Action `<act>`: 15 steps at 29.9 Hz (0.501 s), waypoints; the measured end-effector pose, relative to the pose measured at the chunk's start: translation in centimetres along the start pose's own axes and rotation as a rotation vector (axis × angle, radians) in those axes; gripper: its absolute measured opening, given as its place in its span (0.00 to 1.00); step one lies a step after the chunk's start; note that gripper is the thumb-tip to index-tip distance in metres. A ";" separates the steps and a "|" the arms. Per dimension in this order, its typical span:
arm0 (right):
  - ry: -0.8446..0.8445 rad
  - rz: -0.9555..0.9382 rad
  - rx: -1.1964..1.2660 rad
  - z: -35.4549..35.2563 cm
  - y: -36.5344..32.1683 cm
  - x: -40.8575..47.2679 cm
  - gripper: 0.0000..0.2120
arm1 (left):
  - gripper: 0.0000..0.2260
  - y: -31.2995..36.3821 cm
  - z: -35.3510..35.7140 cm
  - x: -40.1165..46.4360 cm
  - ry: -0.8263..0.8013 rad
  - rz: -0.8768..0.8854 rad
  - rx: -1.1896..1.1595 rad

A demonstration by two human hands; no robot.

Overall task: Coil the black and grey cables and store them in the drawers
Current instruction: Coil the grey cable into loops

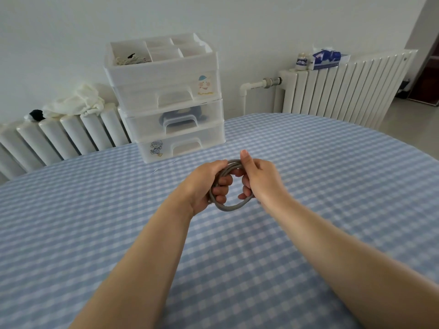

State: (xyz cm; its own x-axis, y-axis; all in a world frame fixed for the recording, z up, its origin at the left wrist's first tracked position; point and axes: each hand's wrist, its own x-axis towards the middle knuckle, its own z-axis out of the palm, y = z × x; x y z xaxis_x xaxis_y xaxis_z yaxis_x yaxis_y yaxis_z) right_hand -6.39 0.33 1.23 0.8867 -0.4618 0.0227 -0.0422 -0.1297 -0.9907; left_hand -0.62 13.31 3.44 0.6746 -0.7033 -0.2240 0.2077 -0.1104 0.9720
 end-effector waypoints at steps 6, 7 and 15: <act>0.020 -0.071 -0.049 0.5 0.5 -0.1 0.22 | 0.15 0.0 -0.6 0.0 0.019 -0.052 -0.066; 0.028 -0.082 -0.069 0.7 0.5 -0.1 0.21 | 0.15 0.1 -0.7 0.0 0.034 -0.037 -0.036; -0.047 -0.004 -0.094 3.4 1.0 0.6 0.15 | 0.20 -0.6 -1.8 0.7 0.305 0.099 0.624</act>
State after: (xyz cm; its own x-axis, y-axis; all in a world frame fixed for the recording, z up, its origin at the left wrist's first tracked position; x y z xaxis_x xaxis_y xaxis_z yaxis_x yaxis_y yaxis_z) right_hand -4.30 2.91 -0.18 0.9075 -0.4197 0.0183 -0.0796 -0.2146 -0.9735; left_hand 0.99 14.08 2.55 0.8571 -0.5124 -0.0540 -0.2486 -0.5030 0.8278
